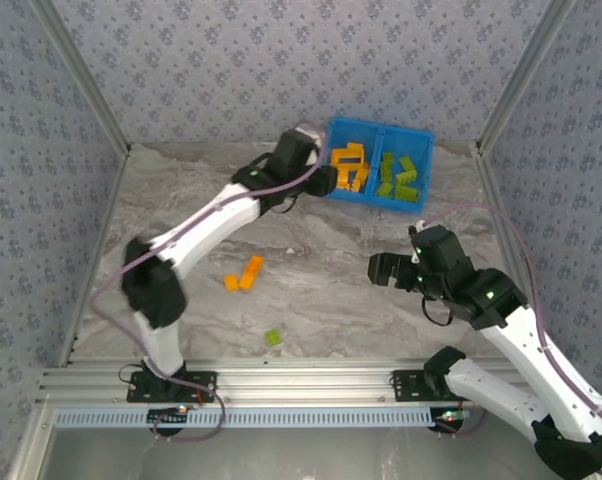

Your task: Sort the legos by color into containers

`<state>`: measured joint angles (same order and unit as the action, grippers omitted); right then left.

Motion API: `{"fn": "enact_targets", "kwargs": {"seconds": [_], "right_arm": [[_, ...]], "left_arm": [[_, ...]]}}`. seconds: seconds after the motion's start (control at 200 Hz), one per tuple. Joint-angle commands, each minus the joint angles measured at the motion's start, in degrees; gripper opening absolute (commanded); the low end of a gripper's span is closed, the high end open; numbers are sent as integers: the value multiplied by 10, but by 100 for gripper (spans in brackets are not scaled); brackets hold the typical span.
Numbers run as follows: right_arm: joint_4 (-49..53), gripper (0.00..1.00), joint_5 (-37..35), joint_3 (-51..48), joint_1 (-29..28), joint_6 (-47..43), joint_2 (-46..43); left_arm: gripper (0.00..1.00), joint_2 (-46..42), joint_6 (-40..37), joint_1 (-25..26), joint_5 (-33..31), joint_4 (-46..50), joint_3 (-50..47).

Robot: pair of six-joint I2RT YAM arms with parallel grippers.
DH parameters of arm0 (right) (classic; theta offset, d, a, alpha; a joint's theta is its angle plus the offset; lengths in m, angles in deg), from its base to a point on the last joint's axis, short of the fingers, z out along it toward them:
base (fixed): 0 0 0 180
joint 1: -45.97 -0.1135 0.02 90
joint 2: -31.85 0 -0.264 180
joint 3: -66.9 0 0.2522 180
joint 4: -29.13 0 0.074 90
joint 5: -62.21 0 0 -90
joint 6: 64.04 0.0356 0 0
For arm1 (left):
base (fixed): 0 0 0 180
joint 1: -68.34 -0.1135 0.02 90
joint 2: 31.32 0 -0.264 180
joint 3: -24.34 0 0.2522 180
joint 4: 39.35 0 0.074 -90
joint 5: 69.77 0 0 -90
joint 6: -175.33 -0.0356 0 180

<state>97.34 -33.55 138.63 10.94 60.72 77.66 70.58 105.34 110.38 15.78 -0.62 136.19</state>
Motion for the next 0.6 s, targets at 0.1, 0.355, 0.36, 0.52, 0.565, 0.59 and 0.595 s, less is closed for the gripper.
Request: {"fn": "enact_targets", "kwargs": {"seconds": [0.1, 0.355, 0.36, 0.52, 0.565, 0.59, 0.595], "right_arm": [[-40, 100, 11, -9, -5, 3, 33], [-62, 100, 27, -10, -6, -6, 68], [-62, 100, 27, -10, -7, -6, 68], [-47, 100, 25, -11, -7, -4, 62], [-42, 100, 22, -13, -8, -3, 57], [-39, 100, 20, -14, -8, -2, 54], [-38, 100, 19, -14, -8, -1, 53]], "left_arm": [[58, -180, -20, 0, -32, 66, -205], [61, -210, 13, 0, -20, 149, -361], [61, -209, 13, 0, -20, 147, -363], [68, -159, 27, -2, -40, 107, -393], [73, -144, 26, -3, -51, 101, -392], [75, -136, 26, -3, -60, 99, -391], [76, -135, 26, -4, -61, 99, -391]]}}
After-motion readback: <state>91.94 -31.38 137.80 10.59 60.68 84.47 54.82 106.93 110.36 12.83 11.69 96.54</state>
